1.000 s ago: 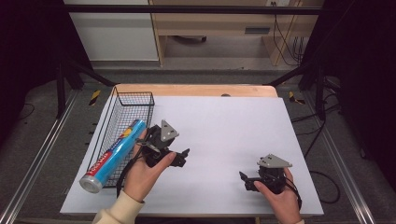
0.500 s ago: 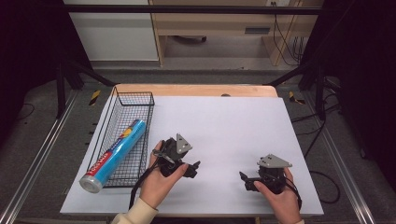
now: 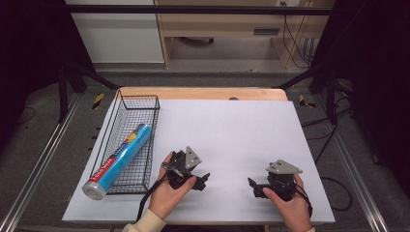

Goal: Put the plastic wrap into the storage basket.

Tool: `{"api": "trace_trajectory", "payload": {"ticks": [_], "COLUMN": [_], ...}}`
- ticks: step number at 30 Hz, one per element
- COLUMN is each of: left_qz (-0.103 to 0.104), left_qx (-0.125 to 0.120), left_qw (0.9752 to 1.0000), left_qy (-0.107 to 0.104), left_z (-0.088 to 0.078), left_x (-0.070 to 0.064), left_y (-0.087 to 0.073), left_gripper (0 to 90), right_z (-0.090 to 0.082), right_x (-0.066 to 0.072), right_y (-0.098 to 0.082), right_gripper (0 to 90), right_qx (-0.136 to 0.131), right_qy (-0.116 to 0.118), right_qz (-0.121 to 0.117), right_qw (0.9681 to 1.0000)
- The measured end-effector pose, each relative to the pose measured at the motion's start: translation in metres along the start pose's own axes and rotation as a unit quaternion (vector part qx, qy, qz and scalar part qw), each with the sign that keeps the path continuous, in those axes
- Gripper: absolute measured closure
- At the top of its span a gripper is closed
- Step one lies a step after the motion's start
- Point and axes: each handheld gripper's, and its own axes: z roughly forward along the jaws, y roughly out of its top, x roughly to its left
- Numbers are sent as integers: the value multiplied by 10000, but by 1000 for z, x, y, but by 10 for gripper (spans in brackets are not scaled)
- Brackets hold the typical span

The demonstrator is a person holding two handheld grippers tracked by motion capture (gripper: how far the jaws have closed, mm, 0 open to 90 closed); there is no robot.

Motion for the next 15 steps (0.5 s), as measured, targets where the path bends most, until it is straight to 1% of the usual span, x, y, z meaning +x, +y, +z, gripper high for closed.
{"api": "trace_trajectory", "payload": {"ticks": [5, 8, 9, 10, 13, 15], "left_qz": [-33, -51, -58, -25, 176, 164], "left_qx": [-39, -82, -100, -121, -34, -73], "left_qw": [10000, 10000, 9999, 9999, 9998, 9997], "left_qy": [-17, 0, 3, 28, 111, 140], "left_z": [2, 0, -1, -1, -5, -8], "left_x": [0, 2, 2, 2, 0, -1], "left_y": [-11, -18, -19, -20, -24, -27], "left_gripper": [78, 78, 78, 78, 78, 78], "right_z": [0, 0, 0, 0, 0, -1], "right_x": [0, 1, 0, 1, 3, 3], "right_y": [0, 0, 0, 0, 1, 2], "right_gripper": [59, 59, 59, 59, 59, 59], "right_qx": [8, 25, 5, 8, -3, -6], "right_qy": [-22, -35, -28, -27, -32, -32], "right_qz": [-3, -3, -61, -54, -65, -96], "right_qw": [10000, 10000, 10000, 10000, 10000, 9999]}}
